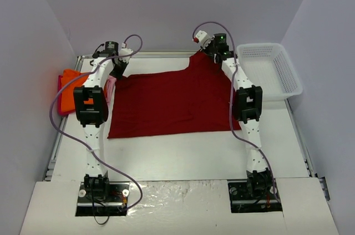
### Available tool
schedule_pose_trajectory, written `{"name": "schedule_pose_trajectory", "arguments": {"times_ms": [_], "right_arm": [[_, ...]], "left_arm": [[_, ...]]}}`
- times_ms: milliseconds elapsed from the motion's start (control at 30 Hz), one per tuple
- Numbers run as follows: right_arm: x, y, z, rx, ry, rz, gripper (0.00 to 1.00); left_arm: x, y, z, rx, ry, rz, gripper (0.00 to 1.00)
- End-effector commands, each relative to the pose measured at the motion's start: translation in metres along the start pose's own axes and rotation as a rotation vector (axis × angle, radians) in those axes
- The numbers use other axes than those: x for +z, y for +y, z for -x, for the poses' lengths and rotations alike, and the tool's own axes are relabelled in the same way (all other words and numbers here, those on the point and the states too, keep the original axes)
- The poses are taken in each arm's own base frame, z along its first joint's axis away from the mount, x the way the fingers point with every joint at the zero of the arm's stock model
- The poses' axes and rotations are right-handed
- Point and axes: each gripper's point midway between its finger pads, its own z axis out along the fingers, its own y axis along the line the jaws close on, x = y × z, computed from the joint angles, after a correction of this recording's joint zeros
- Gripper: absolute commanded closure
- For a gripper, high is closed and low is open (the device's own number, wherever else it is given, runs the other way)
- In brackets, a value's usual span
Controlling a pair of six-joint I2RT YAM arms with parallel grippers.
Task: Fold and stack the t-shirts
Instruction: Grap the side of the flattened tshirt furthest away from the robot with both arms
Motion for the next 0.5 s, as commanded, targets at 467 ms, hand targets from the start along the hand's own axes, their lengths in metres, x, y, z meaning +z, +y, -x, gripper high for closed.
{"name": "schedule_pose_trajectory", "arguments": {"times_ms": [467], "right_arm": [[-0.113,-0.034,0.027,0.095,0.022,-0.033,1.0]], "left_arm": [[-0.093,-0.01,0.027,0.002,-0.16,0.017,0.98]]}}
